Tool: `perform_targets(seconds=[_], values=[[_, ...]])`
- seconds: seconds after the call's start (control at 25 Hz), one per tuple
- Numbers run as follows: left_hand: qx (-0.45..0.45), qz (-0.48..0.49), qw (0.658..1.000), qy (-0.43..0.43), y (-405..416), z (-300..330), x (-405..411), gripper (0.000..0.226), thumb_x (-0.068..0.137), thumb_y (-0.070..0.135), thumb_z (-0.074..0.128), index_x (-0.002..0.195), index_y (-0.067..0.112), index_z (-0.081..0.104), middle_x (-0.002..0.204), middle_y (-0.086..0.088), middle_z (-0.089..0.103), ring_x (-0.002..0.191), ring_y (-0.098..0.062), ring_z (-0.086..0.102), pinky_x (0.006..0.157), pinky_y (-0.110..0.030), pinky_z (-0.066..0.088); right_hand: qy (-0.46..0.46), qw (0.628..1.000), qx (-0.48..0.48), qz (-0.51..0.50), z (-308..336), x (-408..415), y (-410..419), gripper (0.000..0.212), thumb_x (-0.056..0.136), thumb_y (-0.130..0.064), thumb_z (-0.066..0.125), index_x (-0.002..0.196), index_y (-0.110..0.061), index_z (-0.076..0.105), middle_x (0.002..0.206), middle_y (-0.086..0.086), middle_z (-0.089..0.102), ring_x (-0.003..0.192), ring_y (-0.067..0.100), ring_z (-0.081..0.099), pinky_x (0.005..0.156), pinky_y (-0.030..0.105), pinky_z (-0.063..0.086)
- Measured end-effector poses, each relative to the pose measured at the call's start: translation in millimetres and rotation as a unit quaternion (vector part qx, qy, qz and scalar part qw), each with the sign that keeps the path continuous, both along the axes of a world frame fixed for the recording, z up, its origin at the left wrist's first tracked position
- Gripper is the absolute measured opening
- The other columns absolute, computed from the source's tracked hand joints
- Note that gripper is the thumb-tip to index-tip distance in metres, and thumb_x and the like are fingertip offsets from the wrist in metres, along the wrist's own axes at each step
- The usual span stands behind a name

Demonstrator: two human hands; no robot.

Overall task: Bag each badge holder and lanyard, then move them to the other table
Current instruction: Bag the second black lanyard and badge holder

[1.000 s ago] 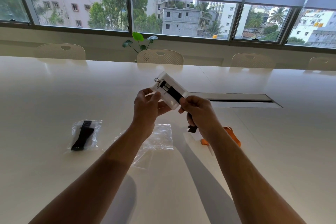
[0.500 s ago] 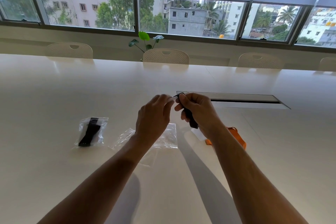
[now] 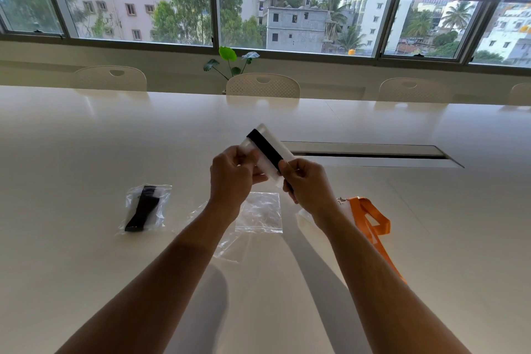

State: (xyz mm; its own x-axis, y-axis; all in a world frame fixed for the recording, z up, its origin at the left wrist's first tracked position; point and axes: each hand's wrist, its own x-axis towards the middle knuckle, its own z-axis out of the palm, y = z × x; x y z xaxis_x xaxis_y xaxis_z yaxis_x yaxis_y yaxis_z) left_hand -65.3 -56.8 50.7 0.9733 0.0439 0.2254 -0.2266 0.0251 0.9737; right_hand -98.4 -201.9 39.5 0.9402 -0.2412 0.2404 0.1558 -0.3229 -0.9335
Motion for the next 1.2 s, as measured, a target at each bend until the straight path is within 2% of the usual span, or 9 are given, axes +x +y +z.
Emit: perform_targets(seconds=[0.32,0.52,0.64,0.72,0.8,0.84,0.96,1.08,1.2], values=[[-0.142,-0.021,0.988,0.057,12.2,0.3,3.9,0.019,0.090,0.008,0.063,0.109,0.006,0.060,0.104,-0.012,0.070,0.086,-0.025,0.073,0.064,-0.036,0.061,0.044,0.997,-0.048,-0.048,0.9,3.2,-0.2,0.038,0.085,-0.053,0.065,0.071,-0.019,0.057,0.061,-0.001,0.061,0.052,0.011,0.051,0.054,0.030,0.044],[-0.186,-0.061,0.973,0.123,17.5,-5.4,10.9,0.034,0.090,0.006,0.063,0.121,0.007,0.050,0.108,-0.018,0.065,0.087,-0.027,0.072,0.065,-0.031,0.059,0.015,0.997,0.050,0.063,11.1,-0.5,-1.8,0.033,0.094,-0.034,0.060,0.073,-0.010,0.062,0.044,-0.009,0.046,0.040,0.007,0.035,0.040,0.017,0.032],[-0.095,-0.057,0.988,0.110,13.7,-12.7,14.6,0.028,0.093,0.023,0.061,0.117,0.012,0.050,0.104,-0.017,0.066,0.077,-0.024,0.074,0.061,-0.027,0.059,-0.006,0.994,0.085,0.074,14.2,-1.0,-1.5,0.034,0.096,-0.032,0.056,0.072,-0.008,0.059,0.044,-0.006,0.044,0.038,0.007,0.034,0.040,0.019,0.030],[0.084,-0.046,0.994,0.055,12.1,-19.8,17.6,0.038,0.091,0.050,0.056,0.112,0.018,0.052,0.108,-0.009,0.065,0.084,-0.019,0.071,0.068,-0.033,0.060,-0.012,0.992,0.103,0.074,15.8,-0.1,-2.3,0.035,0.097,-0.032,0.054,0.073,-0.007,0.058,0.046,-0.003,0.045,0.038,0.008,0.034,0.040,0.021,0.030],[0.251,-0.055,0.966,-0.033,12.9,-30.3,17.1,0.055,0.084,0.073,0.042,0.111,0.026,0.054,0.115,0.001,0.059,0.099,-0.013,0.062,0.079,-0.032,0.054,-0.017,0.990,0.114,0.084,17.4,1.1,-3.9,0.034,0.097,-0.030,0.053,0.076,-0.004,0.058,0.048,0.000,0.045,0.039,0.009,0.034,0.040,0.022,0.029],[0.289,-0.063,0.952,-0.075,12.8,-34.8,15.3,0.059,0.082,0.078,0.037,0.111,0.030,0.054,0.116,0.005,0.056,0.103,-0.009,0.058,0.081,-0.029,0.050,-0.020,0.989,0.115,0.088,18.0,1.6,-4.8,0.034,0.097,-0.029,0.053,0.077,-0.002,0.058,0.049,0.001,0.045,0.039,0.010,0.034,0.041,0.023,0.030],[0.306,-0.091,0.930,-0.181,12.5,-40.4,12.7,0.049,0.085,0.071,0.040,0.106,0.030,0.057,0.110,0.011,0.059,0.098,0.000,0.058,0.079,-0.022,0.050,-0.027,0.987,0.126,0.098,18.4,4.3,-4.4,0.032,0.098,-0.026,0.052,0.078,-0.002,0.060,0.051,0.001,0.049,0.041,0.011,0.037,0.042,0.024,0.033],[0.335,-0.043,0.898,-0.282,9.8,-40.2,16.5,0.027,0.096,0.041,0.048,0.089,0.016,0.058,0.082,0.006,0.061,0.065,-0.002,0.057,0.056,-0.024,0.049,-0.032,0.984,0.137,0.108,17.0,8.7,-1.1,0.030,0.099,-0.024,0.052,0.084,0.000,0.061,0.055,0.003,0.055,0.043,0.012,0.042,0.042,0.024,0.038],[0.318,0.018,0.912,-0.257,5.1,-37.2,17.5,0.029,0.098,0.030,0.052,0.079,0.008,0.057,0.070,-0.003,0.063,0.056,-0.016,0.061,0.051,-0.036,0.052,-0.038,0.989,0.115,0.091,12.9,13.4,1.2,0.025,0.098,-0.022,0.055,0.088,-0.001,0.064,0.063,0.009,0.063,0.044,0.015,0.048,0.042,0.023,0.042]])
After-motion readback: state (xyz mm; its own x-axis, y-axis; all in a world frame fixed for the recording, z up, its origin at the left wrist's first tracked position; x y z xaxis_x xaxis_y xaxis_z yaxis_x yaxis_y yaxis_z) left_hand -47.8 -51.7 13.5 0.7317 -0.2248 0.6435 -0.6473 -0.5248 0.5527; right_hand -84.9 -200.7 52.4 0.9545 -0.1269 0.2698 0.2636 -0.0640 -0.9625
